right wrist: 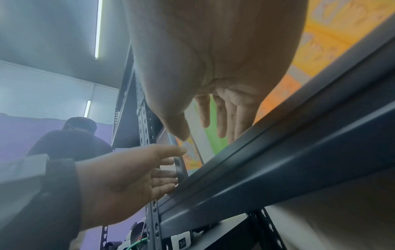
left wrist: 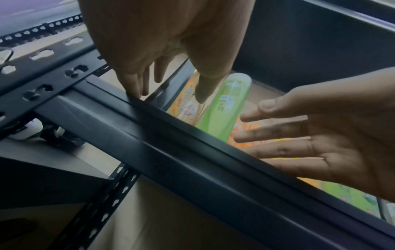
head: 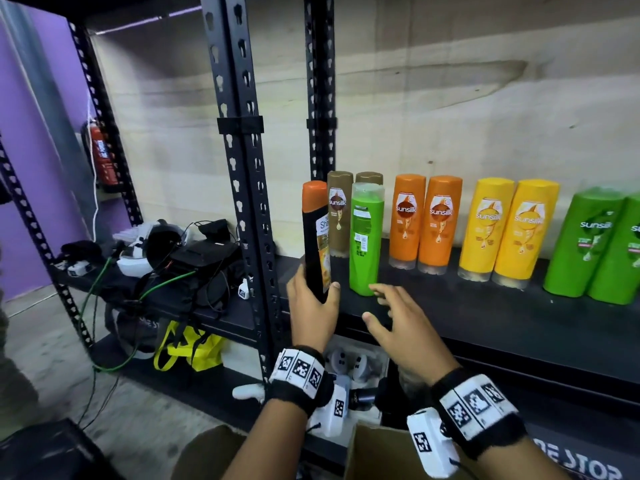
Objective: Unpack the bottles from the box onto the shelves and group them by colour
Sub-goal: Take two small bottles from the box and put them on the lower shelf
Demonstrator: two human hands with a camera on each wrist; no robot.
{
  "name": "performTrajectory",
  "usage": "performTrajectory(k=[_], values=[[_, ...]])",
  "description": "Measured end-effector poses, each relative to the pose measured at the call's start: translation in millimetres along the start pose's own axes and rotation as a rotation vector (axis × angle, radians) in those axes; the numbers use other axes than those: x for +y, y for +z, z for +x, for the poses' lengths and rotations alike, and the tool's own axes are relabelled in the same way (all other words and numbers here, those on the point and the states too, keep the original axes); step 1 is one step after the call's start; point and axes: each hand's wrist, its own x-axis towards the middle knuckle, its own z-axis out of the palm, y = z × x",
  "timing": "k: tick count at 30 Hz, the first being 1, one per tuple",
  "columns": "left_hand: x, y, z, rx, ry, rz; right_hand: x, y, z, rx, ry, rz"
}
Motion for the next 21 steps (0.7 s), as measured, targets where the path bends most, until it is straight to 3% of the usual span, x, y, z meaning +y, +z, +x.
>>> performTrajectory(k=[5,7,11,21], values=[[13.3,-1.2,-26.3,0.089,0.135,-0.072,3.6,-24.4,-37.6,0.046,-0.135,-0.123],[23.2,1.9,-39.7,0.049,0.21,-0.095,4.5,-33.8,-53.1,0.042,-0.136,-0.177],[34.1,18.0,-72.7,-0.204,0.319,-0.034,13.1,-47.2,-79.8,-0.04,-0.056,-0.257],[25.3,58.5,-130.3,-0.757,0.317,0.385,50.4,-75.3,-142.2,-0.245,0.229,-0.344]])
